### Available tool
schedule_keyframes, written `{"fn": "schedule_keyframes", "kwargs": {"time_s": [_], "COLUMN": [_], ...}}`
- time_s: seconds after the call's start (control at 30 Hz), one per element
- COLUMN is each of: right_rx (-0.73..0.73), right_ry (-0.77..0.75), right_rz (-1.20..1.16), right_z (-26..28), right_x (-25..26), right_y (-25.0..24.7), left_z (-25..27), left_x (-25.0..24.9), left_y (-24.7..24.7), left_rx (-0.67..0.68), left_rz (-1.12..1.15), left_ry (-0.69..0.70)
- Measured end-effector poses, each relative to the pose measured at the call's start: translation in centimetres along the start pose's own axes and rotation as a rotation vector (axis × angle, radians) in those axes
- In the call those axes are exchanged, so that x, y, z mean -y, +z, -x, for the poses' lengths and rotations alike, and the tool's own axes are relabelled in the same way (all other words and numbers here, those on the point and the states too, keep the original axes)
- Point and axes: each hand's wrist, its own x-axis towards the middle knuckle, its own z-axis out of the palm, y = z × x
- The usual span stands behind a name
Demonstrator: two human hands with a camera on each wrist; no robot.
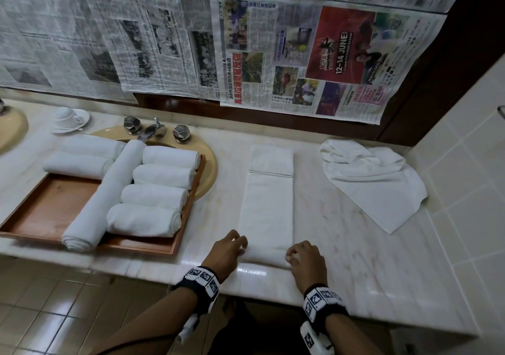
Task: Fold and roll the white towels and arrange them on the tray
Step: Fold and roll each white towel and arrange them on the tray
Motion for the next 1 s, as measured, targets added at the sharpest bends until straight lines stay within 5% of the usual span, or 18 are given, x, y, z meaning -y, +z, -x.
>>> {"fn": "schedule_keyframes", "kwargs": {"time_s": [0.23, 0.6, 0.7, 0.83, 1.0], "right_rx": [0.005, 0.169, 0.285, 0.173, 0.010], "right_ry": [-0.321, -0.284, -0.144, 0.065, -0.076], "right_rz": [0.258, 0.261, 0.066, -0.126, 0.050], "right_z": [1.2, -0.3, -1.2, -2.2, -1.6], "right_x": [-1.5, -1.9, -1.5, -0.6, 0.3], "right_y": [0.1, 0.1, -0.6, -1.3, -0.6], "left_z": [0.9, 0.2, 0.0, -0.8, -1.2], "left_x": [1.2, 0.9, 0.8, 0.4, -0.2], "left_y": [0.5, -0.5, -0.5, -0.7, -0.5], "left_rx": [0.064, 0.097, 0.085, 0.020, -0.089], "left_rz": [-0.271, -0.163, 0.006, 0.114, 0.121], "left_ry": [0.105, 0.096, 0.027, -0.099, -0.121]}}
